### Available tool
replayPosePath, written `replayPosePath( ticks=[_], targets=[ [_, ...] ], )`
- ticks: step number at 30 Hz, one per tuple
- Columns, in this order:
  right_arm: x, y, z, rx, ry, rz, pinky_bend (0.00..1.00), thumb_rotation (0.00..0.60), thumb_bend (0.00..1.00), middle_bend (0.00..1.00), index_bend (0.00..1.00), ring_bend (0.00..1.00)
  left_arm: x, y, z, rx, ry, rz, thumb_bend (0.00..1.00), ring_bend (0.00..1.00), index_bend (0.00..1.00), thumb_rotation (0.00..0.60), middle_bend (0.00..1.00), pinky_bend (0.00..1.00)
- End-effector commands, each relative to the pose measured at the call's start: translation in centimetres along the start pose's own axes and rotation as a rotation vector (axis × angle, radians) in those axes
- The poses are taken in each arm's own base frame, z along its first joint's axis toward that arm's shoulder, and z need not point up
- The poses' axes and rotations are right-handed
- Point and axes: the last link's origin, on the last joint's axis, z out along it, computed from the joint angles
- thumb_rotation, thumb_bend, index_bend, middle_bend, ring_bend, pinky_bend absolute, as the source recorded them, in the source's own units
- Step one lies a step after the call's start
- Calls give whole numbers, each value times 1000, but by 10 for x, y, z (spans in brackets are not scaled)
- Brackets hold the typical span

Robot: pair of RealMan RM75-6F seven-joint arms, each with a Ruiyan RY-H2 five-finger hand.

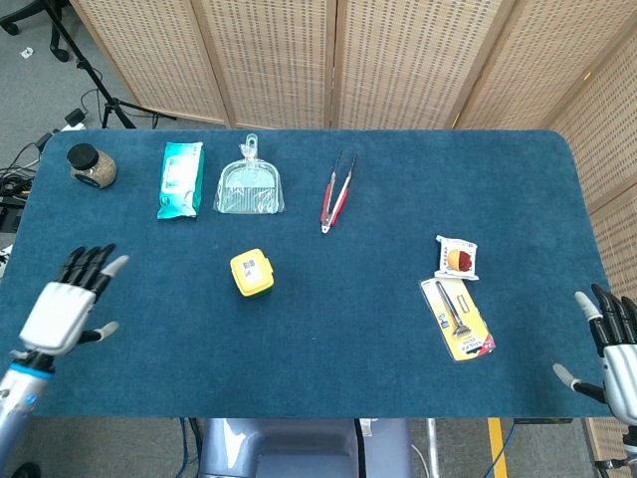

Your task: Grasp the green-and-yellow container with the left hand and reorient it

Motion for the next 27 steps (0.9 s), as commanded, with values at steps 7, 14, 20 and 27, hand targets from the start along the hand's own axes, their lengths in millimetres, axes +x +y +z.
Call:
replayPosePath(
  ticks=[7, 14, 20, 27],
  targets=[
    [-3, 7, 6, -46, -7, -7, 0, 600, 0, 0, 22, 0, -11, 59, 107, -322, -61, 244, 0, 0, 0, 600, 0, 0],
    [-8, 13, 12, -79, -17, -12, 0, 600, 0, 0, 22, 0, -26, 92, 153, -378, -67, 361, 0, 0, 0, 600, 0, 0],
    [-11, 18, 17, -92, -14, -12, 0, 600, 0, 0, 22, 0, -42, 108, 176, -385, -105, 436, 0, 0, 0, 600, 0, 0],
    [-14, 22, 21, -108, -18, -12, 0, 600, 0, 0, 21, 0, -55, 123, 184, -404, -152, 440, 0, 0, 5, 600, 0, 11]
  ],
)
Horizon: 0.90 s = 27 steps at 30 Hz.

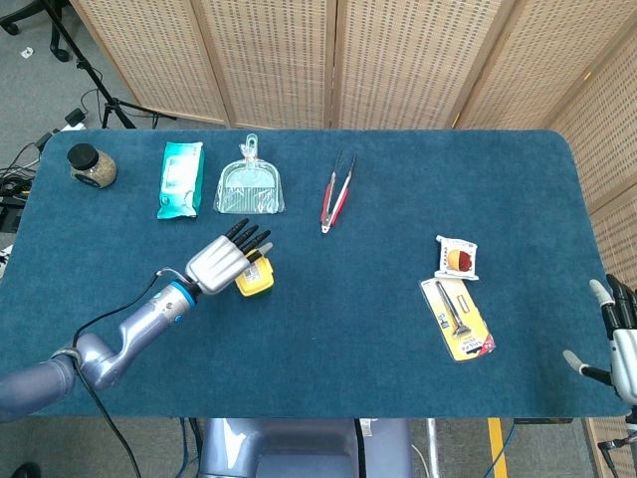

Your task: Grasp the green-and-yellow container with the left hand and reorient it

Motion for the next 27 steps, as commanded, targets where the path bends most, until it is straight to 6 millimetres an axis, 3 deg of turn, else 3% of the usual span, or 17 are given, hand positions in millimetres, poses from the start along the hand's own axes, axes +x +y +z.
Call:
replayPosePath(
  ticks=[1, 3, 5, 8, 10, 16, 18, 22, 27],
  targets=[
    [0, 1, 2, -3, 0, 1, 0, 600, 0, 0, 21, 0, 0, 7, 5, -19, 6, -6, 0, 0, 42, 600, 0, 44],
    [-1, 1, 2, -4, -1, 2, 0, 600, 0, 0, 22, 0, -1, 10, 7, -30, 21, -21, 0, 34, 166, 600, 52, 137],
    [-1, 1, 3, -5, -4, 3, 0, 600, 0, 0, 22, 0, -1, 12, 8, -39, 35, -35, 4, 153, 341, 600, 193, 239],
    [-2, 1, 3, -4, -9, 7, 0, 600, 0, 0, 22, 0, -2, 14, 10, -51, 55, -39, 39, 295, 548, 600, 359, 319],
    [-2, 0, 4, 0, -9, 10, 0, 600, 0, 0, 22, 0, -3, 14, 10, -53, 60, -41, 70, 351, 624, 600, 425, 352],
    [-1, -1, 2, 9, -5, 18, 0, 600, 0, 0, 22, 0, 1, 7, 4, -23, 84, -65, 119, 406, 704, 600, 488, 390],
    [0, -2, 1, 14, -3, 23, 0, 600, 0, 0, 22, 0, 4, -5, -6, 27, 77, -112, 118, 406, 705, 600, 488, 390],
    [2, -4, -1, 28, 0, 34, 0, 600, 0, 0, 22, 0, 15, -32, -46, 156, -5, -185, 150, 406, 705, 600, 488, 390],
    [4, -7, -4, 44, 0, 43, 0, 600, 0, 0, 22, 0, 23, -47, -87, 287, -106, -246, 169, 406, 705, 600, 488, 390]
  ],
)
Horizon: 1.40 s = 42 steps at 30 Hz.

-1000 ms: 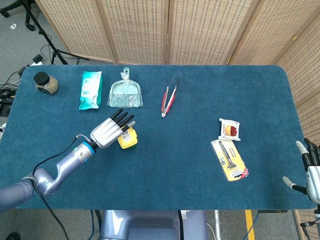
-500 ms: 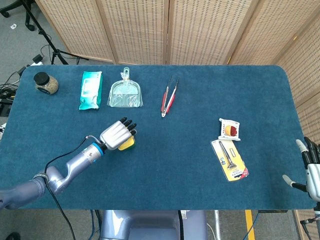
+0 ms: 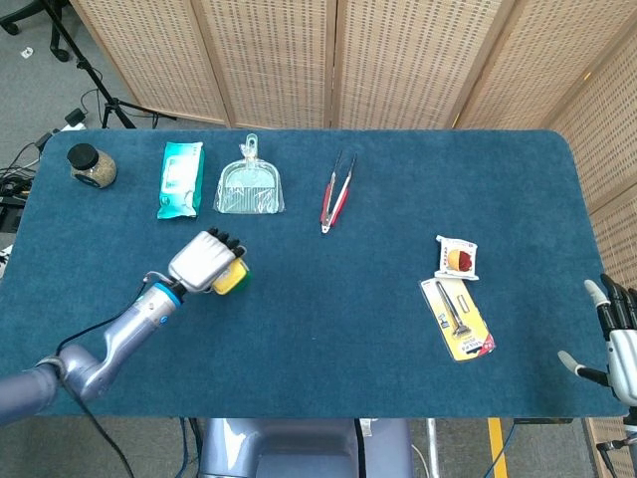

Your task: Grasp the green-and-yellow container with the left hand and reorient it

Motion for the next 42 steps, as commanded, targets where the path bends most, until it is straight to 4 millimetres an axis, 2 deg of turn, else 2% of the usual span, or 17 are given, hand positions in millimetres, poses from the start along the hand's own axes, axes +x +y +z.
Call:
replayPosePath(
  ticks=[1, 5, 9, 15, 26, 27, 28, 29, 30, 31, 32, 34, 42],
  targets=[
    [1, -2, -1, 8, 3, 6, 0, 600, 0, 0, 22, 0, 13, -32, -50, 189, -106, -59, 172, 406, 705, 600, 488, 390],
    [4, -5, -4, 27, 12, 16, 0, 600, 0, 0, 22, 0, 2, -50, -84, 322, -194, -130, 182, 406, 705, 600, 489, 390],
    [4, -8, -6, 46, 12, 20, 0, 600, 0, 0, 22, 0, -10, -59, -99, 399, -254, -162, 234, 409, 705, 600, 489, 390],
    [4, -13, -8, 68, 10, 21, 0, 600, 0, 0, 21, 0, -24, -61, -101, 448, -316, -169, 259, 412, 705, 600, 489, 391],
    [6, -10, -8, 63, 18, 27, 0, 600, 0, 0, 21, 0, -43, -60, -84, 573, -426, -186, 259, 418, 689, 600, 480, 391],
    [7, -10, -8, 62, 18, 28, 0, 600, 0, 0, 21, 0, -43, -60, -83, 574, -427, -188, 250, 410, 666, 600, 456, 390],
    [7, -10, -9, 60, 20, 29, 0, 600, 0, 0, 21, 0, -44, -58, -83, 571, -428, -204, 215, 354, 587, 600, 372, 359],
    [7, -10, -9, 60, 20, 29, 0, 600, 0, 0, 21, 0, -43, -58, -83, 566, -427, -211, 150, 238, 447, 600, 233, 288],
    [7, -9, -9, 59, 20, 29, 0, 600, 0, 0, 21, 0, -42, -58, -83, 561, -424, -217, 100, 155, 332, 600, 143, 227],
    [7, -9, -9, 59, 21, 30, 0, 600, 0, 0, 21, 0, -40, -58, -83, 552, -415, -228, 31, 36, 146, 600, 31, 115],
    [7, -9, -9, 58, 21, 30, 0, 600, 0, 0, 21, 0, -38, -59, -83, 546, -406, -238, 5, 2, 58, 600, 1, 64],
    [7, -10, -9, 54, 22, 35, 0, 600, 0, 0, 21, 0, -34, -61, -85, 537, -380, -273, 0, 0, 3, 600, 0, 21],
    [9, -11, -10, 53, 30, 45, 0, 600, 0, 0, 21, 0, -26, -60, -103, 466, -369, -321, 0, 0, 0, 600, 0, 5]
  ],
)
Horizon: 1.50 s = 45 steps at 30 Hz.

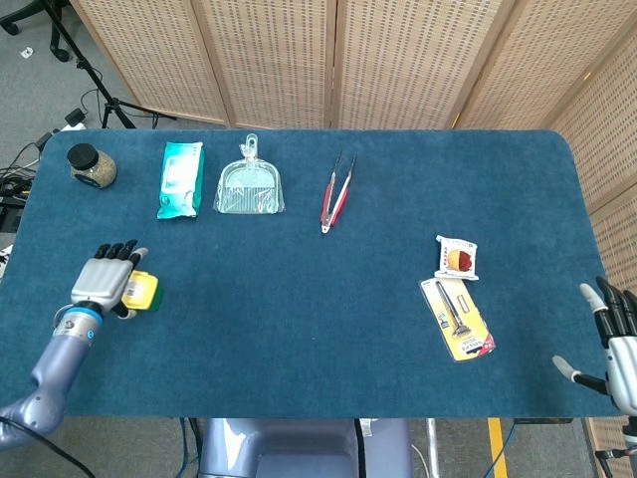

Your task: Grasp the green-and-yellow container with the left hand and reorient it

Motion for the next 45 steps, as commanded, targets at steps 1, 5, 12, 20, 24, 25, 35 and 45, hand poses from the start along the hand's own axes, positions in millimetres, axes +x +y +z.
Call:
replayPosePath(
  ticks=[1, 5, 12, 20, 24, 25, 35, 45],
  targets=[
    [1, 0, 0, 1, 3, 1, 0, 600, 0, 0, 21, 0, 0, -1, -9, -36, 6, -12, 0, 0, 0, 600, 0, 5],
    [2, 0, -1, 1, 7, 6, 0, 600, 0, 0, 22, 0, 0, 0, -19, -98, 53, 16, 0, 0, 0, 600, 0, 5],
    [5, 1, -3, 6, 15, 19, 0, 600, 0, 0, 22, 0, -9, 6, -13, -146, 103, 133, 0, 0, 3, 600, 0, 13],
    [6, 3, -2, -2, 17, 21, 0, 600, 0, 0, 22, 0, -26, -1, 7, -138, 42, 122, 0, 0, 31, 600, 0, 67],
    [4, 3, -1, -2, 11, 18, 0, 600, 0, 0, 22, 0, -29, 2, 12, -166, 51, 88, 0, 16, 103, 600, 5, 123],
    [4, 2, 0, -1, 8, 17, 0, 600, 0, 0, 22, 0, -29, 3, 14, -174, 64, 75, 0, 45, 148, 600, 29, 150],
    [1, 2, 1, -3, 2, 16, 0, 600, 0, 0, 21, 0, -32, -2, 20, -152, 93, 120, 80, 397, 620, 600, 409, 412],
    [1, 1, 1, 1, -2, 20, 0, 600, 0, 0, 21, 0, -24, -7, 17, -110, 130, 40, 159, 457, 686, 600, 468, 452]
  ],
)
